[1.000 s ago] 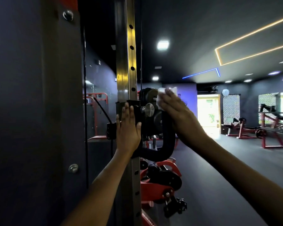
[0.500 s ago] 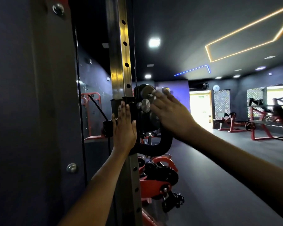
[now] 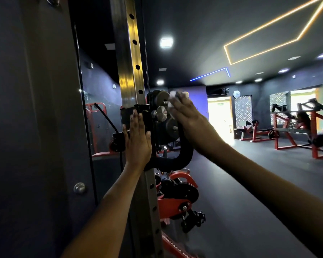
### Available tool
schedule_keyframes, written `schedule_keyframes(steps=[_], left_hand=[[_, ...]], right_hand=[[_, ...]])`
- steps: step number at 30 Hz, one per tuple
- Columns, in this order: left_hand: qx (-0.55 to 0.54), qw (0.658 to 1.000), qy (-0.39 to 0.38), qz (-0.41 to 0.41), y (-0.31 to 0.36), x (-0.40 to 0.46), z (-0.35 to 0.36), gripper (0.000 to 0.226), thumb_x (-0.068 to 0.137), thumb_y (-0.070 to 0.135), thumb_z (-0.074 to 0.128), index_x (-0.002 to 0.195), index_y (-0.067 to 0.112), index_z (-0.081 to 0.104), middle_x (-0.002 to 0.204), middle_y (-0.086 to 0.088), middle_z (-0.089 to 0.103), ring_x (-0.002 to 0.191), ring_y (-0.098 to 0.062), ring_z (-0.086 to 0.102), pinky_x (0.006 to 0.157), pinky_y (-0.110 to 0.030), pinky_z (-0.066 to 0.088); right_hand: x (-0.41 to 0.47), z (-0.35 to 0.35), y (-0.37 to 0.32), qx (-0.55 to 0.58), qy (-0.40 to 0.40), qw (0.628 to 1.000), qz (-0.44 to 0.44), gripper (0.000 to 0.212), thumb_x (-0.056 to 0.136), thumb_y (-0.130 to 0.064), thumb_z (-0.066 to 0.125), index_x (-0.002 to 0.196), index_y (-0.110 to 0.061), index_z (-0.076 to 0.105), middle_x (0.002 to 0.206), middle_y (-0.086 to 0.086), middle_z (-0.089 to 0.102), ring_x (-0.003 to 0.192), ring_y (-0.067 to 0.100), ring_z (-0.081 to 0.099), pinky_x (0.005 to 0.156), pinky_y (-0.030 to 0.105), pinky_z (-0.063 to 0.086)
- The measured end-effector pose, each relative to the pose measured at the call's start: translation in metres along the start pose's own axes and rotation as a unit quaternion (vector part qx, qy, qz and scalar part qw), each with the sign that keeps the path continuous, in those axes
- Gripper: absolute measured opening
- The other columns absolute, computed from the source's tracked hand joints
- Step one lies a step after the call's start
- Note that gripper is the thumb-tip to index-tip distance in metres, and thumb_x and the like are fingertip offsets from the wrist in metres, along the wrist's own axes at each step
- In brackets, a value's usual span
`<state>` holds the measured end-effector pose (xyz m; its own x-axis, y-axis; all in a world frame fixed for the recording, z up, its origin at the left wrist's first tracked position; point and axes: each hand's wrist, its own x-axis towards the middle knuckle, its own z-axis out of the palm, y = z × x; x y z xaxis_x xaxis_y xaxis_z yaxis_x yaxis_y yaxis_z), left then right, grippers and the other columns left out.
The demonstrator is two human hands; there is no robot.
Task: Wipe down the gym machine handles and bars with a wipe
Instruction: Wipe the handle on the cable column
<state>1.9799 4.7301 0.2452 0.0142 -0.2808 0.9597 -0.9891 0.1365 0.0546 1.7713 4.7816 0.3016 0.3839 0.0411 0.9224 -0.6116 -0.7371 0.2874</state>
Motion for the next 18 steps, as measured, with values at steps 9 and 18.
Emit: schedule_keyframes(steps=[9,18], left_hand=[[0.009,1.000,0.001,0.001,0.002,-0.001,0.000,0.061,0.099,0.033,0.019,0.152,0.006,0.004,0.160,-0.009,0.001,0.147,-0.017,-0.003,0.120,-0.045,-0.003],[0.012,1.000,-0.010,-0.002,0.002,-0.002,-0.003,0.060,0.099,0.034,0.017,0.150,0.011,-0.006,0.160,-0.006,-0.003,0.147,-0.018,-0.004,0.120,-0.048,0.002]], right_hand=[[-0.108,-0.012,-0.020,0.150,0.116,0.967,0.172,0.050,0.074,0.019,0.039,0.117,0.003,0.060,0.127,0.012,0.056,0.121,0.015,0.051,0.106,0.021,0.037],[-0.052,0.013,-0.020,0.191,0.122,0.948,0.225,0.060,0.079,0.010,0.038,0.137,-0.006,0.045,0.140,0.005,0.043,0.121,0.013,0.049,0.102,0.026,0.040]])
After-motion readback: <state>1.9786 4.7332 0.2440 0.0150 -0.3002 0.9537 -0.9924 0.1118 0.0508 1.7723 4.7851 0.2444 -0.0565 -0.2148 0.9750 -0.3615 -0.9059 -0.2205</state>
